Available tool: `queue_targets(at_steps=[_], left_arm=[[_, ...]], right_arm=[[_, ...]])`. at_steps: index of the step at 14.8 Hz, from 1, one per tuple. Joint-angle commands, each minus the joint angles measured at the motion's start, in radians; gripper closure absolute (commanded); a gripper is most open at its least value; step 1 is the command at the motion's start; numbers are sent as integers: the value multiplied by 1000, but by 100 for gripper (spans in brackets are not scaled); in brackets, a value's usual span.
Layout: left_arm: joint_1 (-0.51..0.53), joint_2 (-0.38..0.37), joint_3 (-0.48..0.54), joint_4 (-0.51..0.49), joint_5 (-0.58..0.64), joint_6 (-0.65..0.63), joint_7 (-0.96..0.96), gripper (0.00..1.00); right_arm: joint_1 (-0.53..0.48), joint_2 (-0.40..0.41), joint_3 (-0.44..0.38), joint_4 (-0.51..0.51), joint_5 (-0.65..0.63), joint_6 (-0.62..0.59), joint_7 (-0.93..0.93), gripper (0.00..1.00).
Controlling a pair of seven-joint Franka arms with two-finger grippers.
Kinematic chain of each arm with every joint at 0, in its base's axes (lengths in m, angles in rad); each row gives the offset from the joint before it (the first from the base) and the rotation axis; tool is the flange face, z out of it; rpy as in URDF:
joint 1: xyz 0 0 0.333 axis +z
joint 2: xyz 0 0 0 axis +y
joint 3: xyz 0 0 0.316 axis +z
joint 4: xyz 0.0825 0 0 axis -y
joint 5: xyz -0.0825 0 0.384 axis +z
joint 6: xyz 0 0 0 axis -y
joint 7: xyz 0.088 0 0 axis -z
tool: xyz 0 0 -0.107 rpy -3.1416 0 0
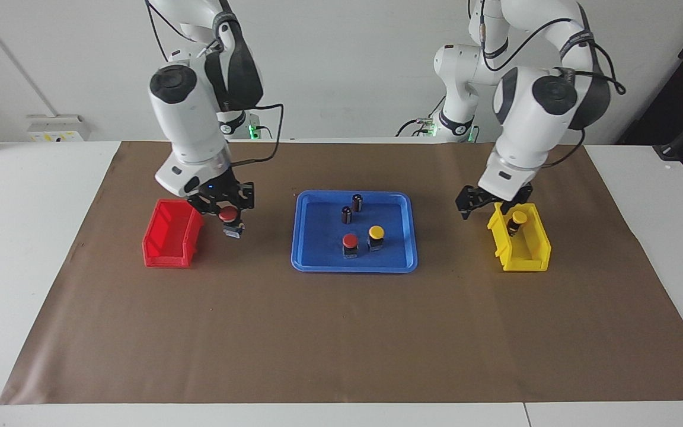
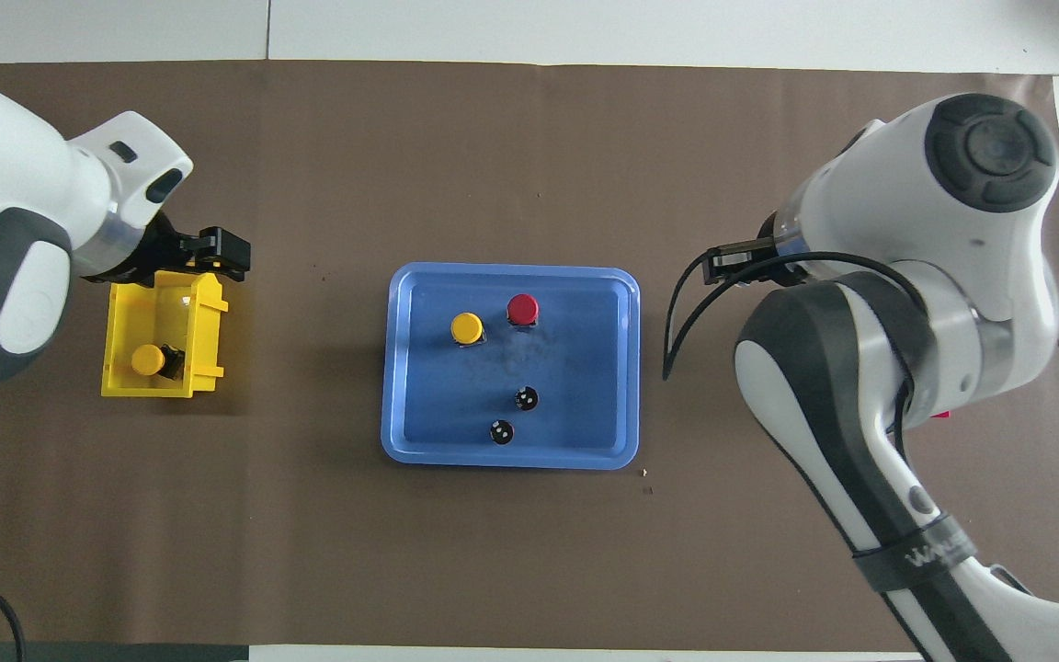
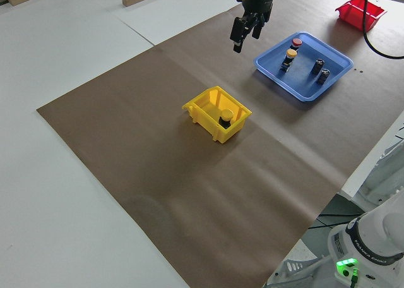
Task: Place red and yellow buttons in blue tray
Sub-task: 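Drop the red button in the tray while the left gripper grasps another yellow button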
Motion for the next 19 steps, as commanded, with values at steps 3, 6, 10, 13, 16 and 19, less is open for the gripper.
queue_targets(at_steps=[3,6,10,13,16,19], left_arm=[[153,-71,-15,-115,-13,82,210,0],[155,-93,-14,-260,-12,211,206,10],[151,-93,-15,-309,-13,224,174,26],[148,-93,-15,-366,-13,282,174,27],[147,-91,-15,-409,-13,327,171,27],[145,-93,-15,-441,-13,353,140,27]], right_arm=[[94,40,-5,-97,50,159,106,78],[143,97,-5,-108,50,216,153,78],[157,109,-5,-166,50,271,164,76],[183,140,-7,-168,50,282,166,55],[174,140,-11,-119,36,238,166,0],[69,113,-16,40,2,45,156,0]])
